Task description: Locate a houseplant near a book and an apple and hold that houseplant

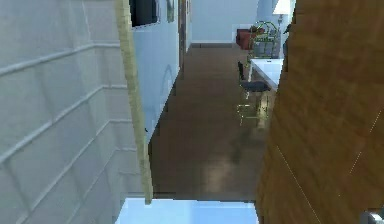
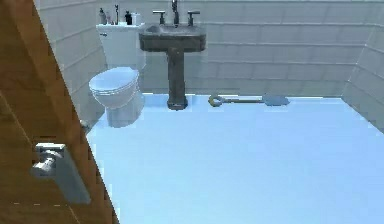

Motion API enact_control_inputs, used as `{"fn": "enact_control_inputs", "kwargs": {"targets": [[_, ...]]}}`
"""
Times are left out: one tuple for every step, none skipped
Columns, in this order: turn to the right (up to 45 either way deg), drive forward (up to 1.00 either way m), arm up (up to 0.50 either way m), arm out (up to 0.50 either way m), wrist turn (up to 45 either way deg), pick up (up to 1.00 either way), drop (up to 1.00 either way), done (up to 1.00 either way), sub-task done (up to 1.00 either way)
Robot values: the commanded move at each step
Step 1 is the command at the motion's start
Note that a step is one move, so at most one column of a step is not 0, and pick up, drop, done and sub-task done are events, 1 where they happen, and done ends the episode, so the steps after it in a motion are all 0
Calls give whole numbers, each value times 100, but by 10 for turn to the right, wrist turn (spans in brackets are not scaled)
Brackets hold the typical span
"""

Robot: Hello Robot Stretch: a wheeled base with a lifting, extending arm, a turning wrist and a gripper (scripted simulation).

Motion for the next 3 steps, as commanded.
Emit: {"fn": "enact_control_inputs", "kwargs": {"targets": [[0,100,0,0,0,0,0,0,0],[0,100,0,0,0,0,0,0,0],[0,100,0,0,0,0,0,0,0]]}}
